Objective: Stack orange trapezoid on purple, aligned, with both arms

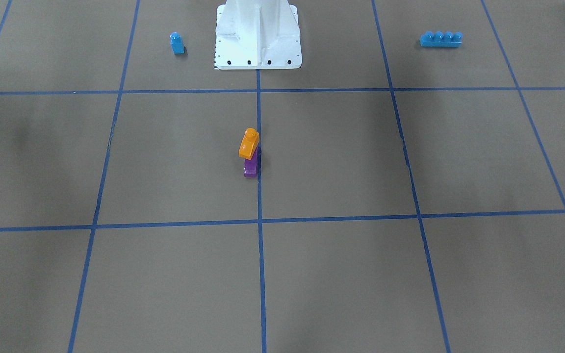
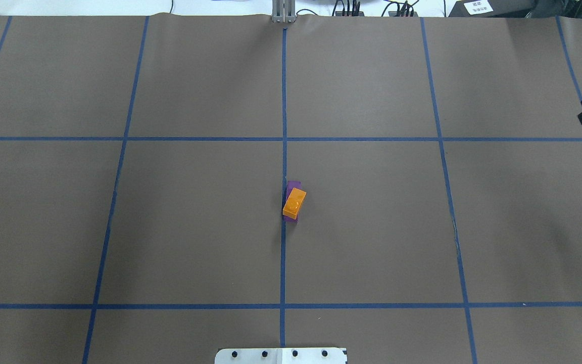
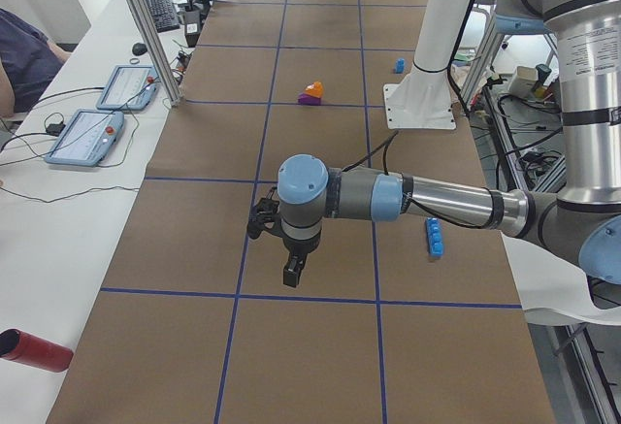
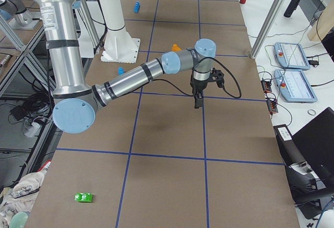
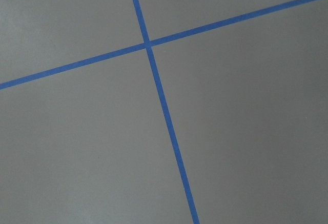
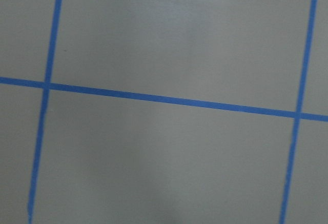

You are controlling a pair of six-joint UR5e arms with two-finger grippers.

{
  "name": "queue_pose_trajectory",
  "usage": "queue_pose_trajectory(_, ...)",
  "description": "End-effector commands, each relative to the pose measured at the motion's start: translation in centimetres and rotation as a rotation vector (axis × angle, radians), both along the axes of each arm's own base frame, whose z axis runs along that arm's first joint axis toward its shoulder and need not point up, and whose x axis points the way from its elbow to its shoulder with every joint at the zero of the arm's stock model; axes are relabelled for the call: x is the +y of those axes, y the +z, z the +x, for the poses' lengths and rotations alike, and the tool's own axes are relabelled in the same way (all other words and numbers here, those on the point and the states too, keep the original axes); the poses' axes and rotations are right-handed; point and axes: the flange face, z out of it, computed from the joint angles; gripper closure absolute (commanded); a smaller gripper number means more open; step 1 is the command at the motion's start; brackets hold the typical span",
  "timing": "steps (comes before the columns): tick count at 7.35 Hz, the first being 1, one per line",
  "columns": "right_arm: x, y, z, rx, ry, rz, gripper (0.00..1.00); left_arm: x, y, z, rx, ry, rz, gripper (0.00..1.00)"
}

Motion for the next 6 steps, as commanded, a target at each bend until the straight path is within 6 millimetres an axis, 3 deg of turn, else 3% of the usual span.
queue_pose_trajectory(1,2.6,5.6,10.1,0.017,-0.077,0.047,0.00,0.3,0.2,0.0,0.000,-0.001,0.006,0.00)
queue_pose_trajectory(2,4.2,8.1,13.2,0.013,-0.093,0.048,0.00,0.5,0.1,-0.1,0.001,0.002,0.013,0.00)
queue_pose_trajectory(3,6.6,10.8,15.0,0.008,-0.123,0.057,0.00,0.4,0.4,-0.2,0.000,0.002,0.011,0.00)
queue_pose_trajectory(4,9.5,13.5,15.6,-0.001,-0.116,0.017,0.00,0.4,0.4,-0.2,0.000,-0.001,0.009,0.00)
queue_pose_trajectory(5,11.2,15.0,15.3,-0.023,-0.104,0.016,0.00,0.5,1.0,-0.4,-0.007,-0.011,-0.004,0.00)
queue_pose_trajectory(6,11.4,14.9,15.2,-0.027,-0.065,0.010,0.00,0.6,0.9,-0.7,0.000,-0.020,-0.004,0.00)
